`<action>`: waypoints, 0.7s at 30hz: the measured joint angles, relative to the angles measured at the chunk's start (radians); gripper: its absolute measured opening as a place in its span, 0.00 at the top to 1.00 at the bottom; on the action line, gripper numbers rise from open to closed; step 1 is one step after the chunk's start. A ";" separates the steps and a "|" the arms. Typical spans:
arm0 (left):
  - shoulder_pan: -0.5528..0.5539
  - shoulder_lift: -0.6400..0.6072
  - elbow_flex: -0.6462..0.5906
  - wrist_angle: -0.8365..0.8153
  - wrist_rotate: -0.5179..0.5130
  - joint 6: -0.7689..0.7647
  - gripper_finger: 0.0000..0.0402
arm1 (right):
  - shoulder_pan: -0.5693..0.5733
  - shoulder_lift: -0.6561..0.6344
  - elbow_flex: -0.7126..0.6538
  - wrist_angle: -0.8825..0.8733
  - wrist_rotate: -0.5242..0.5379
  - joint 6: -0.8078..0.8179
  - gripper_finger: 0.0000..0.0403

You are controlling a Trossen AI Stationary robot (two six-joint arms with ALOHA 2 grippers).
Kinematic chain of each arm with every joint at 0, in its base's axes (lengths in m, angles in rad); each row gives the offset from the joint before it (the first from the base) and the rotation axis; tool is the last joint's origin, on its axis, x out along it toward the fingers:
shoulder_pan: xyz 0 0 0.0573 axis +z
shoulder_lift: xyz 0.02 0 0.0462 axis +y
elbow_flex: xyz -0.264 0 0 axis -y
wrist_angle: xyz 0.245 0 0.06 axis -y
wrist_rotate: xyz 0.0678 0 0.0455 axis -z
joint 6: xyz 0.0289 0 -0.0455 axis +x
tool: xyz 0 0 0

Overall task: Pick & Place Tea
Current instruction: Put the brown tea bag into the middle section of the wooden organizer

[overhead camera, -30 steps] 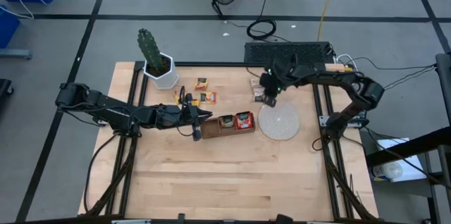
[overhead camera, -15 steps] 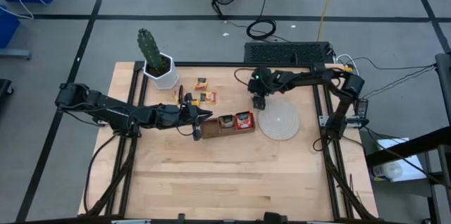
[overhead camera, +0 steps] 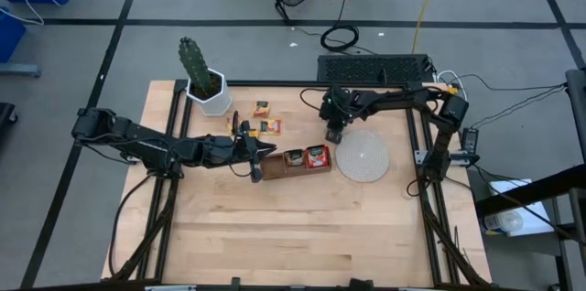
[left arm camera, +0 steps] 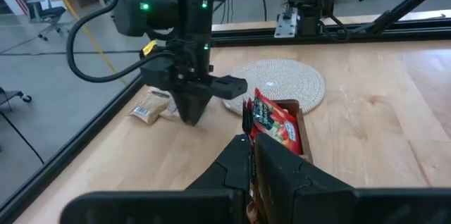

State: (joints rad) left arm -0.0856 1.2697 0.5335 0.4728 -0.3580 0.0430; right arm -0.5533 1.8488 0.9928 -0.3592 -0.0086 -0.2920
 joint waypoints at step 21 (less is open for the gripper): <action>-0.002 0.000 0.000 0.000 0.000 -0.004 0.92 | -0.098 -0.290 -0.005 -0.056 -0.131 0.218 0.78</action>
State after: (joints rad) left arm -0.0872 1.2697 0.5335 0.4728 -0.3580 0.0391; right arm -0.6509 1.5591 0.9879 -0.4155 -0.1398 -0.0742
